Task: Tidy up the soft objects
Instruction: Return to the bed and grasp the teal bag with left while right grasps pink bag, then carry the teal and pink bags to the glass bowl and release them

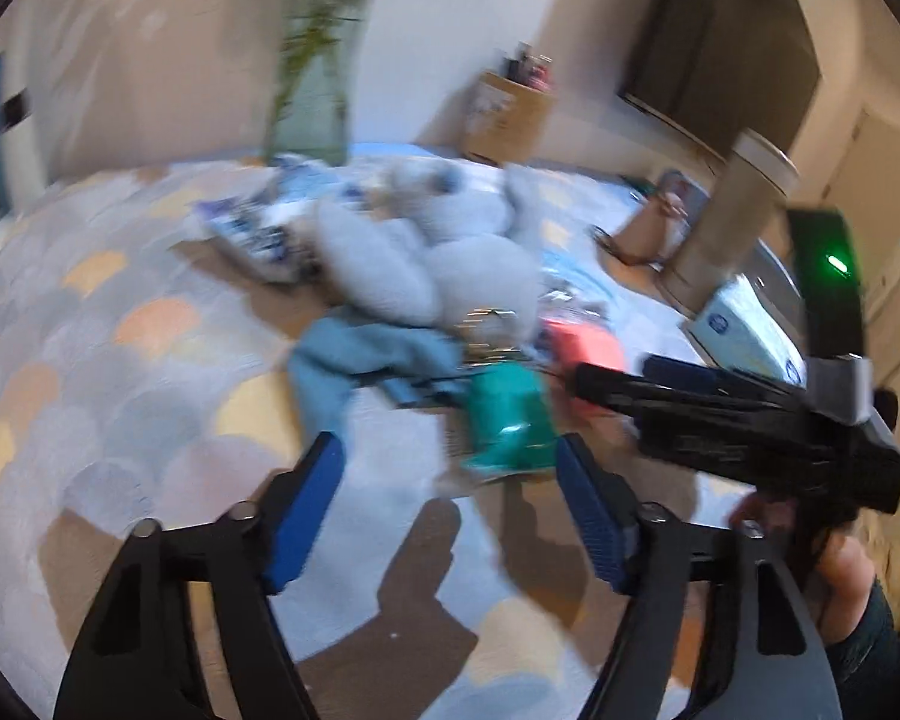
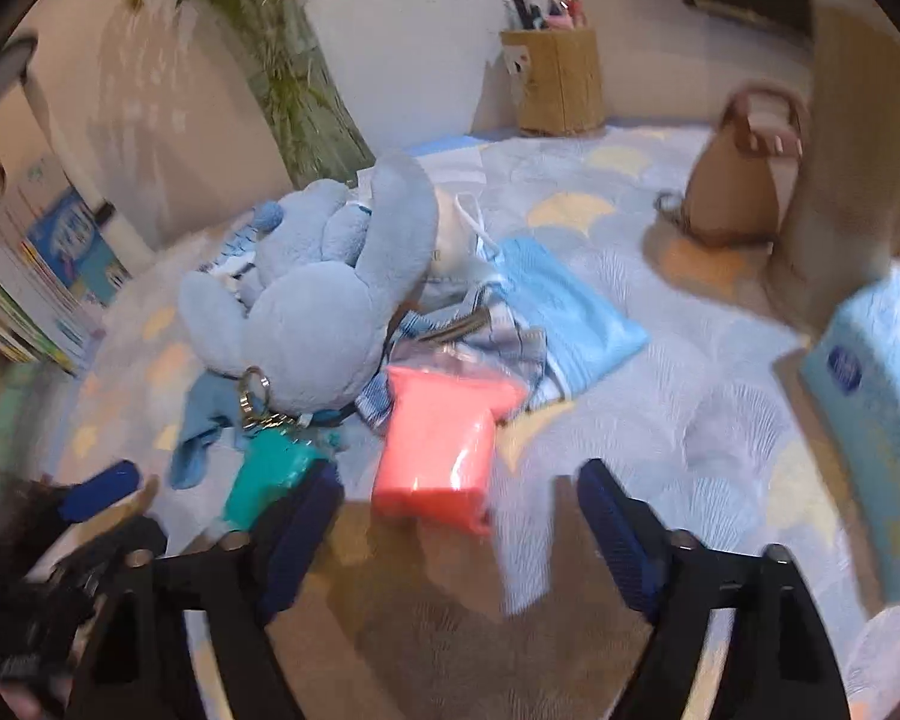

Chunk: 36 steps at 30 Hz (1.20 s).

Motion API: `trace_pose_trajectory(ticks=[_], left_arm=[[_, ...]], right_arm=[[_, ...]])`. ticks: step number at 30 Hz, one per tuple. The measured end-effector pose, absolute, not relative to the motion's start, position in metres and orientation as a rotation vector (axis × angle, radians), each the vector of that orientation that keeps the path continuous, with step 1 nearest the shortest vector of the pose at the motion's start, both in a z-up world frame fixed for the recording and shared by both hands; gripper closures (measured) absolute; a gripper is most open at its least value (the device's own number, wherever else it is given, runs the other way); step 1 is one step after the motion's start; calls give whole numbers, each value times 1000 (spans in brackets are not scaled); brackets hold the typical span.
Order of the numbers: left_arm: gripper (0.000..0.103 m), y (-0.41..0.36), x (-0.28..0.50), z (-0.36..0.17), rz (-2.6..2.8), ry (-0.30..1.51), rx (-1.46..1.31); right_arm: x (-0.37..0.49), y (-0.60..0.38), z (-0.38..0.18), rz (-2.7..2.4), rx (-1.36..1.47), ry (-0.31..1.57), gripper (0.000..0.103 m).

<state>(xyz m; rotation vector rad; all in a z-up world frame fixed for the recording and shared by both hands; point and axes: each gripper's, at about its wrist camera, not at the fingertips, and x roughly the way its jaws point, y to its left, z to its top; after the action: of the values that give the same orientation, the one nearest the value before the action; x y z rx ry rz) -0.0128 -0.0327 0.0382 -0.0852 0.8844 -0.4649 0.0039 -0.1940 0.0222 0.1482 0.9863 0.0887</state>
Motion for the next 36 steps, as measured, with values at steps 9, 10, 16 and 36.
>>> trace_pose_trajectory(ticks=[9, 10, 16, 36], left_arm=[[50, -75, 0, 17, -477, 950, -22], [50, -77, 1, 16, -473, 949, -23], [60, -81, 6, 12, -433, 951, -34], [64, -151, -1, 111, -730, 760, -86]], right_arm=[[4, -209, 15, 129, 136, 997, 64], [2, -213, 15, 128, 137, 992, 64], [3, -229, 12, 162, 200, 988, 64], [-28, -318, 91, 51, 328, 831, 66]])
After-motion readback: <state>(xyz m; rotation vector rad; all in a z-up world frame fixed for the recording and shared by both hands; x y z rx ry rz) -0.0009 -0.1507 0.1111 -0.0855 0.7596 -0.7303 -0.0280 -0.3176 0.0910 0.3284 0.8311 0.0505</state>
